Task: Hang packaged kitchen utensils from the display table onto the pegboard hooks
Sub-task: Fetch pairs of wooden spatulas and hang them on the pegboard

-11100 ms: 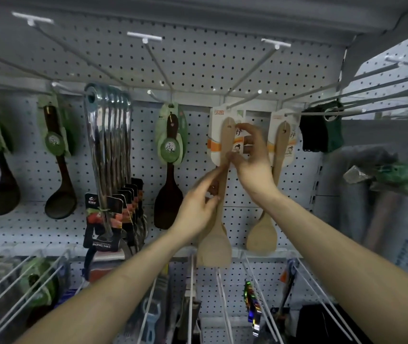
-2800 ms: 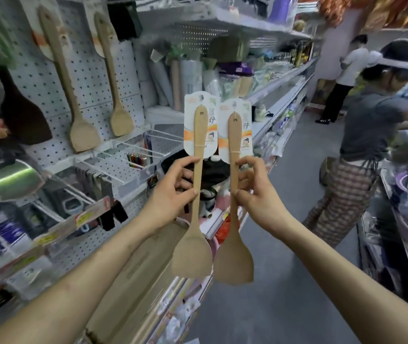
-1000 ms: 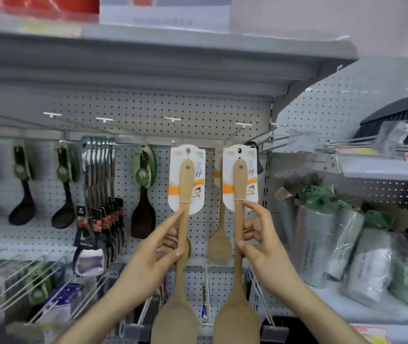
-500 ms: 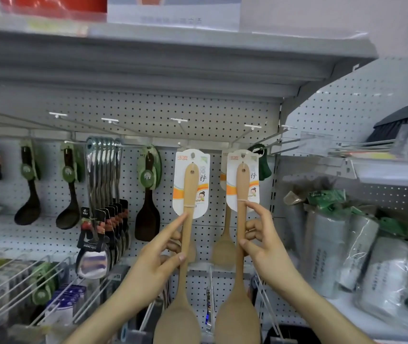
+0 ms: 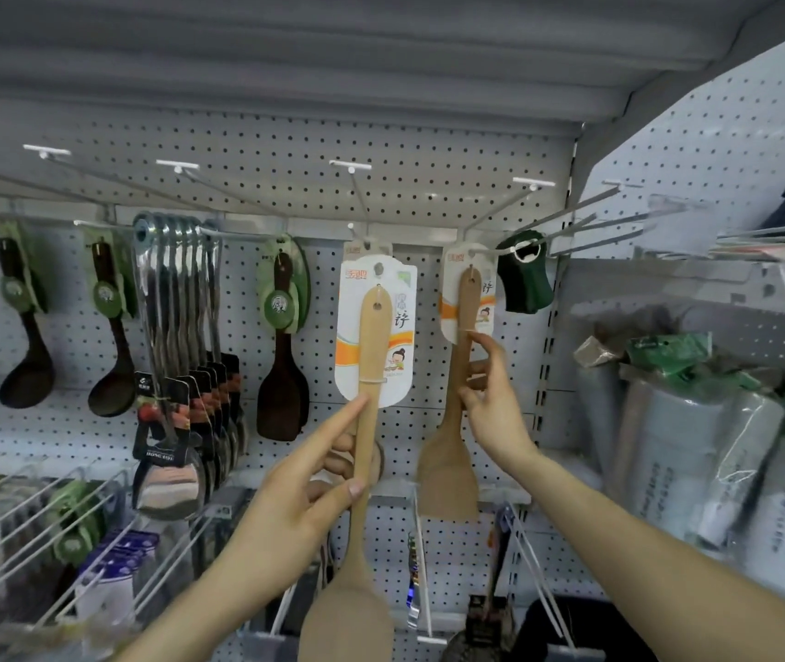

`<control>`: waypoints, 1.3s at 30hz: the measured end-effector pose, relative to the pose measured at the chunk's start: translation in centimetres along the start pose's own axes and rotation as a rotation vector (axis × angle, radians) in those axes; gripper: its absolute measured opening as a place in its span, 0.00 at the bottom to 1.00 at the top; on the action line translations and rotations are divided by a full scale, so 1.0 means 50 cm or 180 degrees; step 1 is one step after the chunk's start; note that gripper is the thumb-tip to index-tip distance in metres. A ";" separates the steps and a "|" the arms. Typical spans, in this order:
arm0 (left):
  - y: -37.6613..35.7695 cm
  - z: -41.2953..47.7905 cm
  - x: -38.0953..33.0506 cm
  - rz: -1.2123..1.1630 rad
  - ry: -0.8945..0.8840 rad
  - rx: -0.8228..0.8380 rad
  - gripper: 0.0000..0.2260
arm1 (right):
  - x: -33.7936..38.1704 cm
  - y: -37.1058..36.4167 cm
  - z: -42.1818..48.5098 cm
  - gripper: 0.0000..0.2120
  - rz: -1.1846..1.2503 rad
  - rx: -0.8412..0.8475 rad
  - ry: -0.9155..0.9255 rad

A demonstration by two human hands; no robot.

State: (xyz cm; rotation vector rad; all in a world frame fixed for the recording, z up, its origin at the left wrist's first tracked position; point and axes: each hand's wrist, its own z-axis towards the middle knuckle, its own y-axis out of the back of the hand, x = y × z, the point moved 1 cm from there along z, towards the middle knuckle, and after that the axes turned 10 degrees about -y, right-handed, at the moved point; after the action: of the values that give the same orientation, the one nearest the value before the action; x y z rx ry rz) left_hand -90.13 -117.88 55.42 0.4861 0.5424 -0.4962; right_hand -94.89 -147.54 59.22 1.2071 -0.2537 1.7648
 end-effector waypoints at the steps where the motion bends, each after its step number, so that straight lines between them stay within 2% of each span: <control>1: 0.003 0.001 0.005 -0.0011 0.0018 -0.0007 0.36 | -0.006 -0.006 0.012 0.40 -0.0042 -0.0035 0.0007; 12: 0.027 0.003 0.044 -0.0009 0.0186 0.0055 0.35 | -0.038 -0.034 0.042 0.35 -0.0110 -0.0402 0.0036; 18: 0.023 -0.001 0.030 -0.0004 0.0164 0.0012 0.36 | -0.003 -0.002 -0.024 0.21 -0.0104 -0.0897 0.0071; 25: 0.011 -0.018 -0.014 -0.0058 0.0119 -0.0062 0.35 | 0.194 0.021 -0.152 0.16 0.0932 0.0121 0.0840; 29: 0.017 -0.030 -0.040 -0.0041 -0.0007 -0.0135 0.35 | 0.283 0.013 -0.198 0.18 0.1029 0.0658 0.1137; 39: 0.053 -0.027 -0.069 0.0100 -0.0037 -0.0163 0.35 | 0.361 -0.016 -0.182 0.28 0.1131 0.0799 0.1073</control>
State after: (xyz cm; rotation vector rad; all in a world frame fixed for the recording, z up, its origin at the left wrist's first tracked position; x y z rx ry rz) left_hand -91.72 -114.01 57.22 0.4419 0.5343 -0.4539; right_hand -100.95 -131.00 69.12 1.0570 -0.0483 2.3327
